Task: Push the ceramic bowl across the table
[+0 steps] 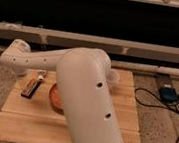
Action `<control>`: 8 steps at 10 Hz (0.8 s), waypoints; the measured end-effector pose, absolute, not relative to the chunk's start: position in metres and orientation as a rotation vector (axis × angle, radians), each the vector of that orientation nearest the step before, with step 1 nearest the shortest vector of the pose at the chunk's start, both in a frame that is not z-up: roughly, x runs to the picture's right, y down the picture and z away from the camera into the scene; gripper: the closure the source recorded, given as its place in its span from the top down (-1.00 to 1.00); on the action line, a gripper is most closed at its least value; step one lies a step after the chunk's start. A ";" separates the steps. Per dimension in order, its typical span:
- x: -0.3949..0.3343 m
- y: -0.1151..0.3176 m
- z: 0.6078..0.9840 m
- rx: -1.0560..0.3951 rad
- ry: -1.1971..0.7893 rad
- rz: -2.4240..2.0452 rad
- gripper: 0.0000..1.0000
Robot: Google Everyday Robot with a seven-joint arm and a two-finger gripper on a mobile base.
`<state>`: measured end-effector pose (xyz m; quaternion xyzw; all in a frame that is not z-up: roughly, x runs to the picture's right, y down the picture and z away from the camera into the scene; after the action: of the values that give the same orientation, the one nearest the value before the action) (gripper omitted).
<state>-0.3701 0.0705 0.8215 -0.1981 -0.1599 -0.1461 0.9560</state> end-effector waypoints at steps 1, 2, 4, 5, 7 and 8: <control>-0.370 0.070 0.822 -0.402 -0.324 -0.296 0.60; -0.370 0.070 0.822 -0.402 -0.324 -0.297 0.60; -0.370 0.070 0.822 -0.402 -0.324 -0.297 0.60; -0.370 0.070 0.822 -0.402 -0.324 -0.297 0.60; -0.369 0.071 0.822 -0.402 -0.322 -0.293 0.60; -0.365 0.071 0.824 -0.403 -0.315 -0.278 0.60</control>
<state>-0.3649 0.0711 0.8239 -0.1986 -0.1552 -0.1371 0.9580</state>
